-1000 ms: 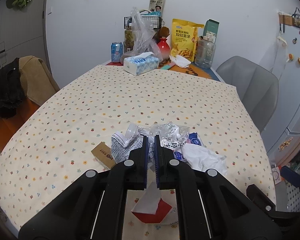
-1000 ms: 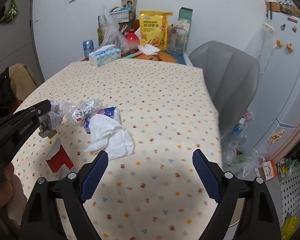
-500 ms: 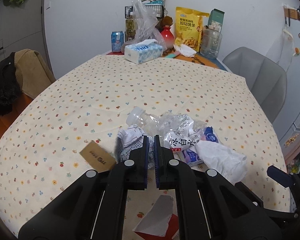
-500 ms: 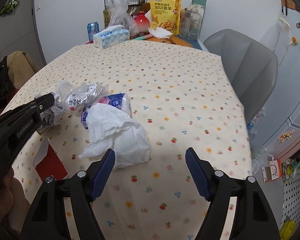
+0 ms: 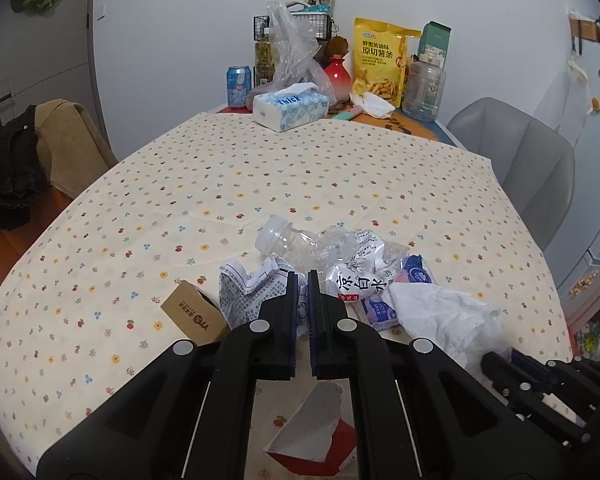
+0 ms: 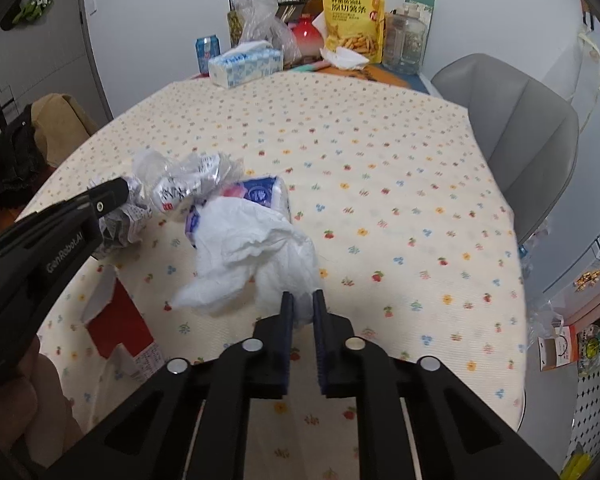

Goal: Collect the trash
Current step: 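Grasp the white tissue with the right gripper while the left holds the paper, then carry the paper and tissue in both grippers over to the trash bin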

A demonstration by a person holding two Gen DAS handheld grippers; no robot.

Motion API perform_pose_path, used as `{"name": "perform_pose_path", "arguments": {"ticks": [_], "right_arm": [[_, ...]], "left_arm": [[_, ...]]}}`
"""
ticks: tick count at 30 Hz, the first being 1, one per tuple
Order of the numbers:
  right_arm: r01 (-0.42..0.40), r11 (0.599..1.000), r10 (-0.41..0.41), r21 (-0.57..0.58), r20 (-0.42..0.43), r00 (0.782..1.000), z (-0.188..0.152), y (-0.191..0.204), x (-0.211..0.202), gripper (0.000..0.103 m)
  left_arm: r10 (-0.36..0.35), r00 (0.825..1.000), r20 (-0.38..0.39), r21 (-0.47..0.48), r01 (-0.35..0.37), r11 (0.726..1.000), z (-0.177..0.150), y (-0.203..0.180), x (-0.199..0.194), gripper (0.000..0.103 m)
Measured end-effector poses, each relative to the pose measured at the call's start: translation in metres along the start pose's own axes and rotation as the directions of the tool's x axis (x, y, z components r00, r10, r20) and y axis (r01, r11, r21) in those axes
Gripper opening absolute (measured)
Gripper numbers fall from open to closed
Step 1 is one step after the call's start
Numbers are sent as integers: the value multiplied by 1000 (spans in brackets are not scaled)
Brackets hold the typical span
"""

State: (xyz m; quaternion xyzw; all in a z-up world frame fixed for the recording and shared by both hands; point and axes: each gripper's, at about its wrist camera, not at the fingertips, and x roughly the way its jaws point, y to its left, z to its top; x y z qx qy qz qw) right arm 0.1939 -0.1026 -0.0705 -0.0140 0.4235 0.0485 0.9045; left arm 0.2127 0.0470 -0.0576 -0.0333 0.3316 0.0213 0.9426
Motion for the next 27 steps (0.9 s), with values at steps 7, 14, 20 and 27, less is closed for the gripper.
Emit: {"name": "perform_pose_path", "arguments": {"ticks": [7,14,20,27], "right_arm": [[12,1000,-13,21,60,998,2,-13,-38,8],[29,998,-34,46,100,994,-7,-27,-73,8],[54,995,-65,85,132,989,-15,-48,-101,8],[92,987,-113,135,160,981,-24,-78,-127,8]], "left_arm": [[-5,999,38,-4,5,1000,5,-5,-28,5],[-21,997,74,21,19,1000,4,-22,-59,5],[-47,995,94,46,42,998,1,-42,-80,5],[-98,990,105,84,89,992,-2,-72,-96,5]]}}
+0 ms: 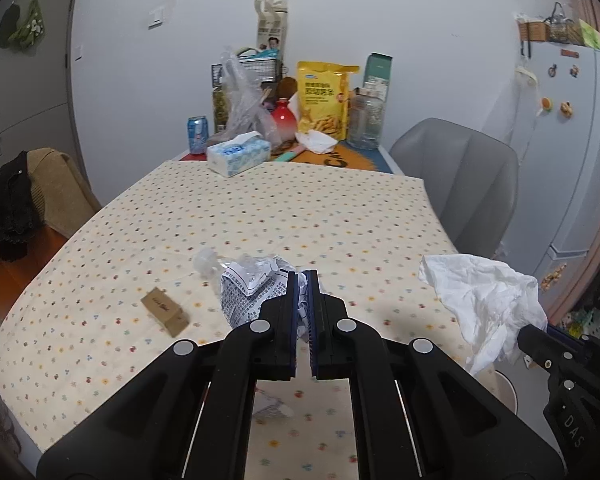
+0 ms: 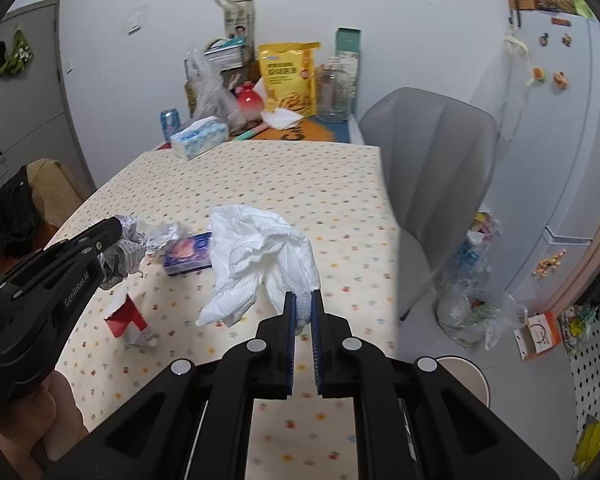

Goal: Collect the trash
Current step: 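Carry the paper and tissue in both grippers over to the trash bin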

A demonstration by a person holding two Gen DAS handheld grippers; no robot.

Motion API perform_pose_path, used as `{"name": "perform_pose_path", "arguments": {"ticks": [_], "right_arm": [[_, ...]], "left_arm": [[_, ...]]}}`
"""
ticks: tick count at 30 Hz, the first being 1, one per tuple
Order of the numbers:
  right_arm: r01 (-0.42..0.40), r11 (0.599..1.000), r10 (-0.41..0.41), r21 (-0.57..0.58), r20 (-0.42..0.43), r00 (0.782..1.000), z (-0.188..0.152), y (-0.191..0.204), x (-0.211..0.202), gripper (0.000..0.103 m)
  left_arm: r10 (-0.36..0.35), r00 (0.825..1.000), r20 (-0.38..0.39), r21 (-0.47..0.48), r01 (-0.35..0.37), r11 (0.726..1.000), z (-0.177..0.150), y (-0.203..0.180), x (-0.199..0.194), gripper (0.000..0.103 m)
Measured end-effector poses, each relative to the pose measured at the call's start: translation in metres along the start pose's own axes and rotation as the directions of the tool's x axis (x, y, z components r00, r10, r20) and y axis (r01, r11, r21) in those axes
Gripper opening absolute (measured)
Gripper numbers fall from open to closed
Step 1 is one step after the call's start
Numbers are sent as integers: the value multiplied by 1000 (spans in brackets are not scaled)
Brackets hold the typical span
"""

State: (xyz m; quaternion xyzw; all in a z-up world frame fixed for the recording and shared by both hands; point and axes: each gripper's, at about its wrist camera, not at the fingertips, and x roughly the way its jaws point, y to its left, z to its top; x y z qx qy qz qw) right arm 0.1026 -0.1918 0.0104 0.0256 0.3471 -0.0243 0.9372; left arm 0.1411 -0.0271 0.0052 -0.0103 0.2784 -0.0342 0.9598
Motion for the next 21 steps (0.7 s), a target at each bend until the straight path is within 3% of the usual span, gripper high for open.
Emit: {"name": "perform_pose_path", "arguments": {"ticks": [10,21], "right_arm": [[74,994,-76,78,30,997,-4,-57,-22,8],[164,967,-172,193,23,985,-15,-136,-32,8]], "left_arm": [[-90,996,2,71,89,994,3,-64,-3,5],[-190,981,-41,170,194,966,-4,-148,7,5]]}}
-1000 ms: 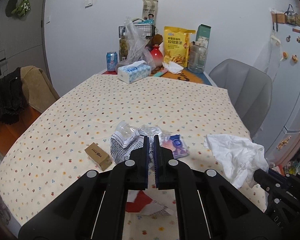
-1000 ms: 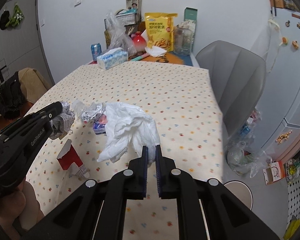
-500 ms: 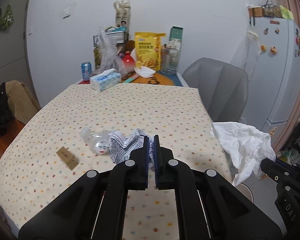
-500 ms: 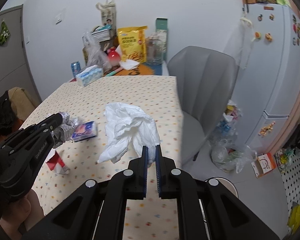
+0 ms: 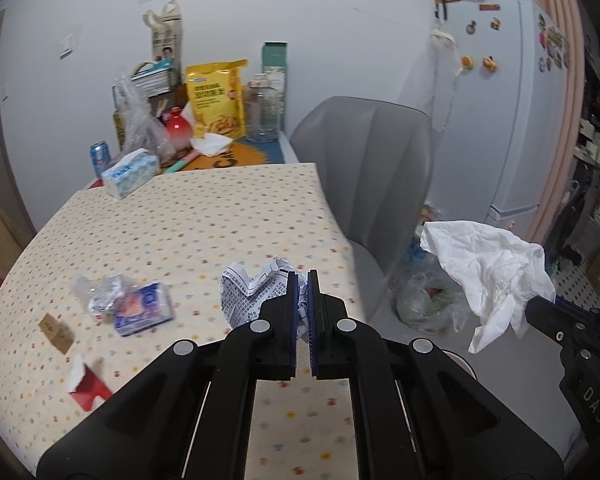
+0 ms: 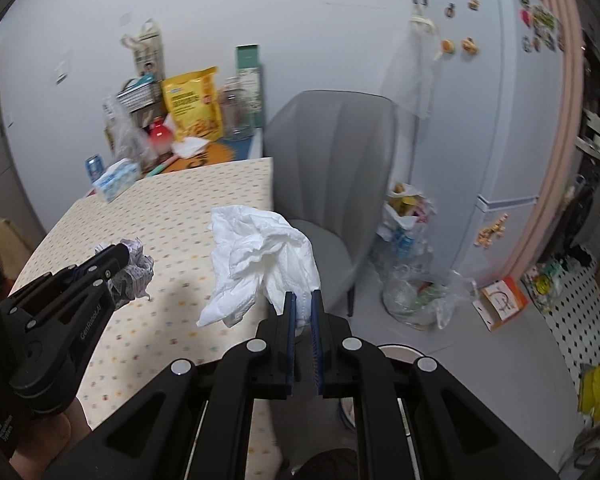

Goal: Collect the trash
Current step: 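Carry the paper and tissue in both grippers over to the trash bin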

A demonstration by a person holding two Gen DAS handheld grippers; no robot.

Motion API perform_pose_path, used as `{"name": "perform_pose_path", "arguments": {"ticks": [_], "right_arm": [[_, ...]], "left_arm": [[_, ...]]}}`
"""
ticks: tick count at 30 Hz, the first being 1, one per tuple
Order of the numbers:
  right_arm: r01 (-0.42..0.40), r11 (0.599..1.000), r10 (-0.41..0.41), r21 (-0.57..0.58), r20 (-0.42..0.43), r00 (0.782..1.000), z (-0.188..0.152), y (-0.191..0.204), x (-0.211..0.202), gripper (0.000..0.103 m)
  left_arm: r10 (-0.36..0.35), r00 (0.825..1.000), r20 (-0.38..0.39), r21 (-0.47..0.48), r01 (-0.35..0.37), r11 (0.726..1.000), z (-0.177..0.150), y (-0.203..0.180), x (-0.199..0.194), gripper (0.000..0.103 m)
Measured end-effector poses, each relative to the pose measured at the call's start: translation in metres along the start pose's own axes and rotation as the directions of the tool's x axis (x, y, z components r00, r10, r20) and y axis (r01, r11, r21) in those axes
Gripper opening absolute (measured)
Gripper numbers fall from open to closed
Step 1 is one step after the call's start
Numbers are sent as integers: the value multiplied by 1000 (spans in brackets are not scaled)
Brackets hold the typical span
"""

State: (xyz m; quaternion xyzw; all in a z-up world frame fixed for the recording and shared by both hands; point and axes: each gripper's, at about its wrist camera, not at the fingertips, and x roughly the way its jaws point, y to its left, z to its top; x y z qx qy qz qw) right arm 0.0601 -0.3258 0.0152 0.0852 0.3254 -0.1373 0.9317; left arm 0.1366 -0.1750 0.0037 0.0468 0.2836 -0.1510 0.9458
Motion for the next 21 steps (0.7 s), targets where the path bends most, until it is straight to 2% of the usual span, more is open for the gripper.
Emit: {"name": "perform_pose_path", "arguments": {"ticks": [11,21], "right_arm": [[76,993,-73,95,-37,997,-7,-71,23,8],[133,978,-117,160,-105,988,-19,-127,61,8]], "left_arm": [[-80,996,-45,94,84,992,3,-81,34,5],[-115,987,-111,151,131,980,-4,-133,72,5]]}}
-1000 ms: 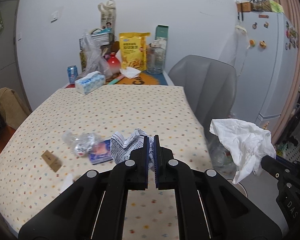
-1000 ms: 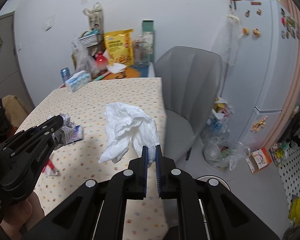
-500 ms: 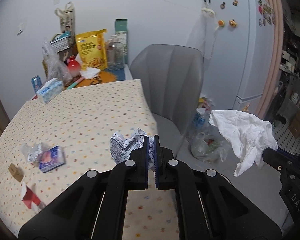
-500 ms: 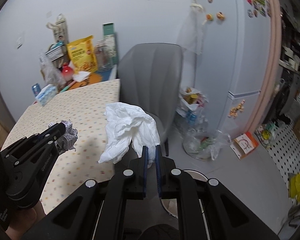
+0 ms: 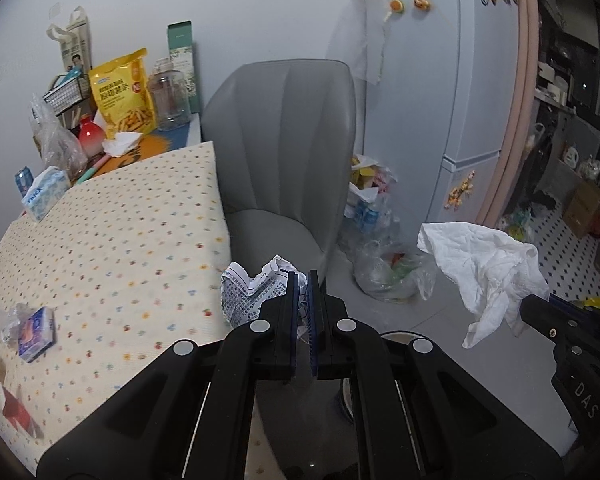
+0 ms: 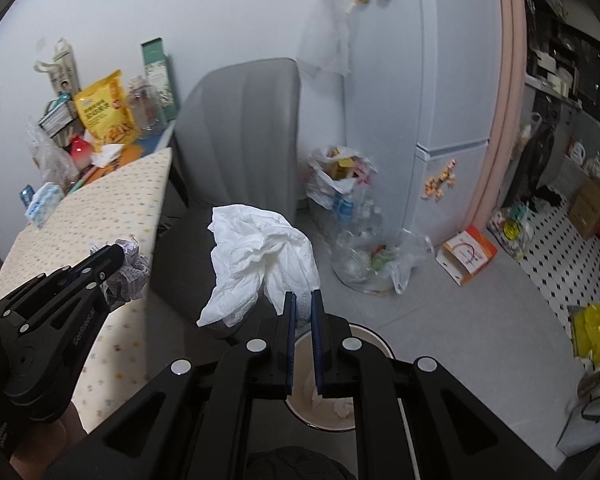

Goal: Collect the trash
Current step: 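Carry the paper and tissue in both grippers over to the trash bin, then open the right gripper to drop the tissue while the left drops the paper into the bin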

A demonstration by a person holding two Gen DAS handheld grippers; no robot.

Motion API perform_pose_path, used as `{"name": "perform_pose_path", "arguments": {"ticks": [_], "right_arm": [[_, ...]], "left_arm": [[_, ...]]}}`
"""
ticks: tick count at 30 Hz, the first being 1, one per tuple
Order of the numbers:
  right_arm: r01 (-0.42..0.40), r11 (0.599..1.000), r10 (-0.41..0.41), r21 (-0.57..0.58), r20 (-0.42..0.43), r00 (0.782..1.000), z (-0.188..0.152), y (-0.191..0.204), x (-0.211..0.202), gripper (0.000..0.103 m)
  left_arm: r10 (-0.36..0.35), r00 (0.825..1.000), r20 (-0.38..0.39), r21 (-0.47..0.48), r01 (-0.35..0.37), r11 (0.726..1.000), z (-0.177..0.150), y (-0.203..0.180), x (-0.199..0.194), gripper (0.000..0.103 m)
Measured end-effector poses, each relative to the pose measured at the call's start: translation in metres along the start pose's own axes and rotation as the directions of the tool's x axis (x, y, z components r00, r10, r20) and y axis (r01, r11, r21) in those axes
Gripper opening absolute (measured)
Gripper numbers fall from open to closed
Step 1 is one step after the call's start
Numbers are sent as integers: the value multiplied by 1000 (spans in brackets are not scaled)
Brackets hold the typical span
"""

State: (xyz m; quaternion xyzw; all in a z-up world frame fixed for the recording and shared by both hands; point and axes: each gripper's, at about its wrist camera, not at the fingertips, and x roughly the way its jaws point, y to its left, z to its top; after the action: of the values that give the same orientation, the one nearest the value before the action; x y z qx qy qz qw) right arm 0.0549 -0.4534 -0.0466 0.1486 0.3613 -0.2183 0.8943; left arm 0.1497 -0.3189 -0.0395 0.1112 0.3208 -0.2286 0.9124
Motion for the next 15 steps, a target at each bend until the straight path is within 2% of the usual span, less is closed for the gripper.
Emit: {"name": "perform_pose_path", "arguments": {"ticks": [12,14,15], "right_arm": [[50,998,-46,43,-77,996,0,-33,57,9],[65,996,-60,54,-95,994,-3,-36,67,14],[74,995,-68,64,-95,993,-4,-39,70,31]], "left_arm": [[-19,998,-66,31,21,999,0,-24,45,5],[-20,997,-75,31,22,999,-1,-24,49,5],[-19,997,-77,33,22,999,-2,-25,51,5]]}}
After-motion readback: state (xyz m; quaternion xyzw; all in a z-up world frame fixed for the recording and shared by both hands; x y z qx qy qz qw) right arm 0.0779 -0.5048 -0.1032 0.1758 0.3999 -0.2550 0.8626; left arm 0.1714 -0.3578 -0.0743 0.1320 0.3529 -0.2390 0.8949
